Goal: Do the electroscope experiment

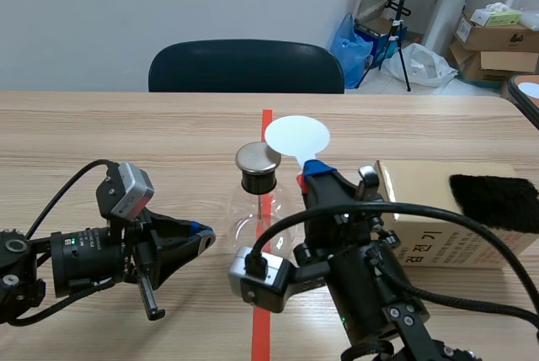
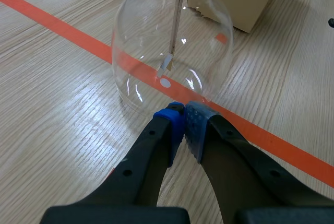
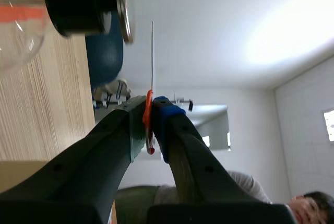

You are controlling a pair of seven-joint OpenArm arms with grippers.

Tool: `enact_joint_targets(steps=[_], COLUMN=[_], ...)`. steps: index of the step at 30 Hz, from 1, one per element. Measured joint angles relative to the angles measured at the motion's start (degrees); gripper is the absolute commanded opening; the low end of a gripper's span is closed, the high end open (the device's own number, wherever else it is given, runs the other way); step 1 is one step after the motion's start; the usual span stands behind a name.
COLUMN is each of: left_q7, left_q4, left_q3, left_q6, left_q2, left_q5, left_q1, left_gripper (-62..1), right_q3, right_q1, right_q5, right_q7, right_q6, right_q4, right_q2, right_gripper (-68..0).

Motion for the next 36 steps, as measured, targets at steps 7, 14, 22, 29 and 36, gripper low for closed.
enact_joint_targets(steps=[7,14,22,29,36], left_q7=[0.00,0.00,0.00,0.00,0.00], left_q4=[0.00,0.00,0.00,0.00,0.00], left_q3=[0.00,0.00,0.00,0.00,0.00], left_q6=[0.00,0.00,0.00,0.00,0.00], left_q2=[0.00,0.00,0.00,0.00,0.00], left_q5=[0.00,0.00,0.00,0.00,0.00], left_q1=[0.00,0.00,0.00,0.00,0.00], left_gripper=[-56.8,-56.8,-56.8,-56.8,-56.8], right_q3=[0.00,0.00,0.00,0.00,0.00], right_q1=[0.00,0.00,0.00,0.00,0.00], right_q5=[0.00,0.00,0.00,0.00,0.00], right_q7=[7.19,9.51,9.51,9.51,9.51], right_q6=[0.02,0.02,0.02,0.02,0.02], right_q4=[0.00,0.00,0.00,0.00,0.00], right_q2=[0.00,0.00,0.00,0.00,0.00], right_gripper=[-66.2,-66.2,-66.2,-66.2,-66.2])
